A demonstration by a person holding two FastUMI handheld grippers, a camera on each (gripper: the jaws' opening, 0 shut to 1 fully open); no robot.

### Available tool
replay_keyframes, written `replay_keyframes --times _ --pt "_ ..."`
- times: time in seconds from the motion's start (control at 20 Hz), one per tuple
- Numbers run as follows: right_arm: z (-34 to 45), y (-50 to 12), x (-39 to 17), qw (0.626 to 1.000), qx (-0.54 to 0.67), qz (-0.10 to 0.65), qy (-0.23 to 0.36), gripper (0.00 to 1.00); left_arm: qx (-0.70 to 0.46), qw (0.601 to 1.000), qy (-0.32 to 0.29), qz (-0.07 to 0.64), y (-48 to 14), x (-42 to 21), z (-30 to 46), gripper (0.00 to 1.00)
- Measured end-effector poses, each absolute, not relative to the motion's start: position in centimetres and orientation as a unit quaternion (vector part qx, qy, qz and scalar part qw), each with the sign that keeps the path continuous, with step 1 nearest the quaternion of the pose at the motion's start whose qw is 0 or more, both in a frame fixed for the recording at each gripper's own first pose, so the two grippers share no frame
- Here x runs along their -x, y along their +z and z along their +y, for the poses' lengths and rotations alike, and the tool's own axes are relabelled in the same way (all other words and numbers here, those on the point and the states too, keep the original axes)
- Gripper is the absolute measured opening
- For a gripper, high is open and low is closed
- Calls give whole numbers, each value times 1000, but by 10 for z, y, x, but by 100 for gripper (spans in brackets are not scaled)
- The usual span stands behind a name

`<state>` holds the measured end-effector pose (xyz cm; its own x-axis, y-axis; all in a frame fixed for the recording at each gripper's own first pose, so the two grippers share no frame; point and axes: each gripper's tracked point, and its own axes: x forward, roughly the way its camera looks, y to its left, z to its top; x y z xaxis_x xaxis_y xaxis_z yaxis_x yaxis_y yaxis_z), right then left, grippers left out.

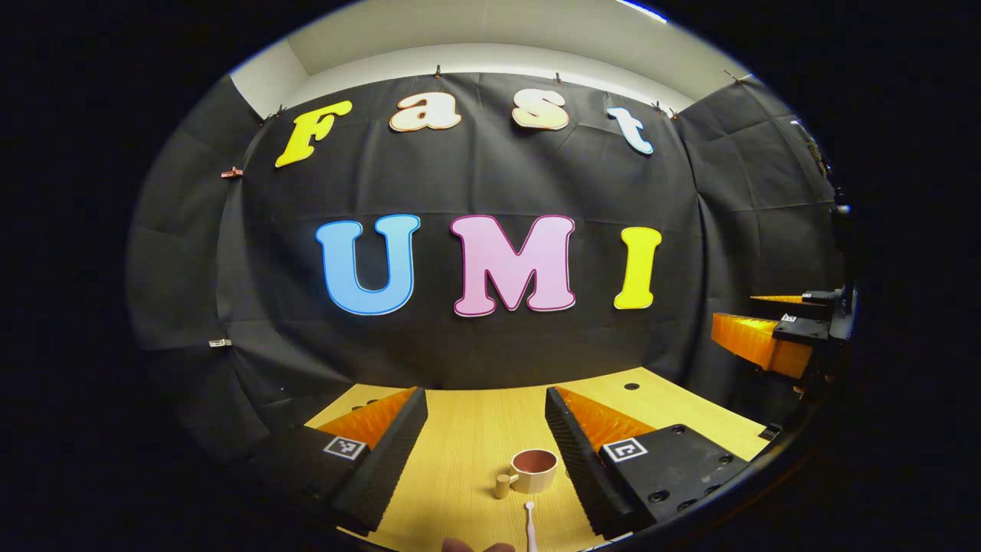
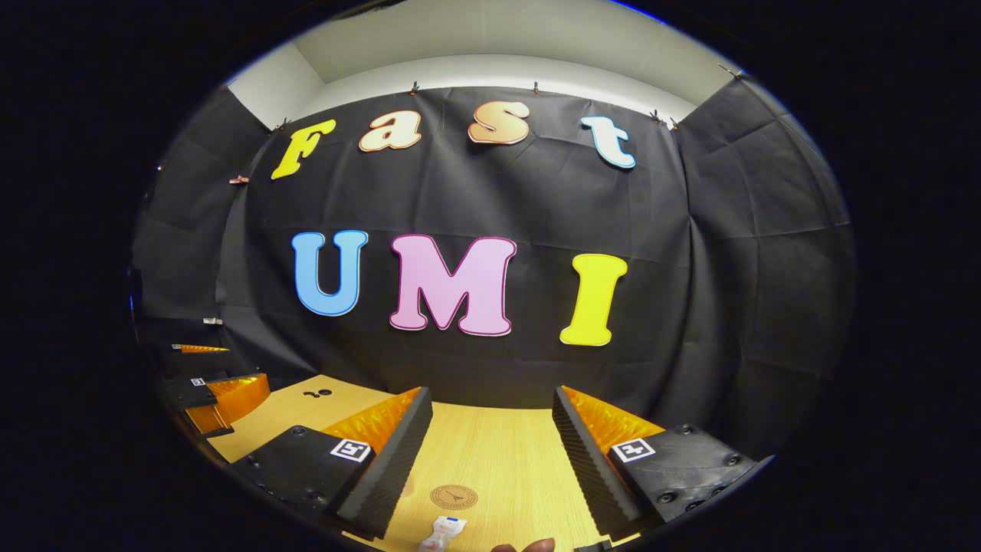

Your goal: Put the toothbrush and toothpaste on the desktop into the cup, then pick up the cup and place it on the coaster on the desktop.

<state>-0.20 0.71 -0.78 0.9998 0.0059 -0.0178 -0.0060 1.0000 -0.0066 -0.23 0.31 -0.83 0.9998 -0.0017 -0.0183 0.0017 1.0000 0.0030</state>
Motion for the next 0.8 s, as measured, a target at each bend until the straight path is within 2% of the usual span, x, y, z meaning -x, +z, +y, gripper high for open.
replay_keyframes --times 0.4,0.8 --pt "21 -41 7 998 5 56 12 97 -2 1000 -6 25 -24 -1 6 96" --pt "44 -162 31 973 1 229 15 97 -12 997 -20 76 -70 9 14 96"
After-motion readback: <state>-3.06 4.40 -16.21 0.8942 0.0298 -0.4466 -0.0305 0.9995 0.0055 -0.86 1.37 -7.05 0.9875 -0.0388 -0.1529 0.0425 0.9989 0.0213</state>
